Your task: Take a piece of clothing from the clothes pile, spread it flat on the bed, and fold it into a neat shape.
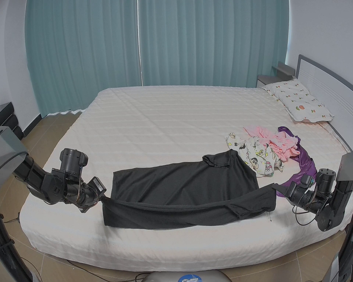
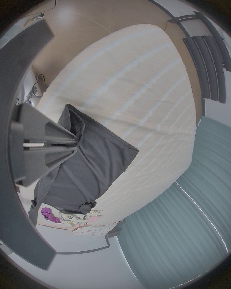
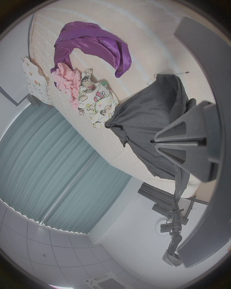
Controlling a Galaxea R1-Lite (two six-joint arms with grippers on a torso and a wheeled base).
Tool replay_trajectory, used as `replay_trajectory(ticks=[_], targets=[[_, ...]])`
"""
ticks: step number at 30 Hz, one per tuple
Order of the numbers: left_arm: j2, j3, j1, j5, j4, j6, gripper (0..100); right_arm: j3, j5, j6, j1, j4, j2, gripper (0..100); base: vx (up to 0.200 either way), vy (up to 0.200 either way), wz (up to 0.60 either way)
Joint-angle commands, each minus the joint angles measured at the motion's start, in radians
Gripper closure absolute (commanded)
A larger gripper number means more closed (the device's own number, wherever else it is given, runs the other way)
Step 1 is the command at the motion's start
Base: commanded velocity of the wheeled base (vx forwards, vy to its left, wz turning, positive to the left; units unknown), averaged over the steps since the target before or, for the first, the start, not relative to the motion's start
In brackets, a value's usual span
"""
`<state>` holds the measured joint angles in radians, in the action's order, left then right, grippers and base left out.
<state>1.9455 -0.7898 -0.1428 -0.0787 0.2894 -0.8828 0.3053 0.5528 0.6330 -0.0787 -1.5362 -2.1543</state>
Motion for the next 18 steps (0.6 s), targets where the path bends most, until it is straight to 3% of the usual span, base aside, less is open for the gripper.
replay_trajectory(ticks=[1,18], targets=[[-0.037,0.044,-0.004,-0.010,0.001,-0.001,100,-0.029,0.021,0.001,-0.021,-0.018,0.024,100,0.000,0.000,0.00],[-0.042,0.084,-0.003,-0.021,-0.004,0.004,100,-0.058,0.047,-0.013,-0.033,-0.025,0.017,100,0.000,0.000,0.00]])
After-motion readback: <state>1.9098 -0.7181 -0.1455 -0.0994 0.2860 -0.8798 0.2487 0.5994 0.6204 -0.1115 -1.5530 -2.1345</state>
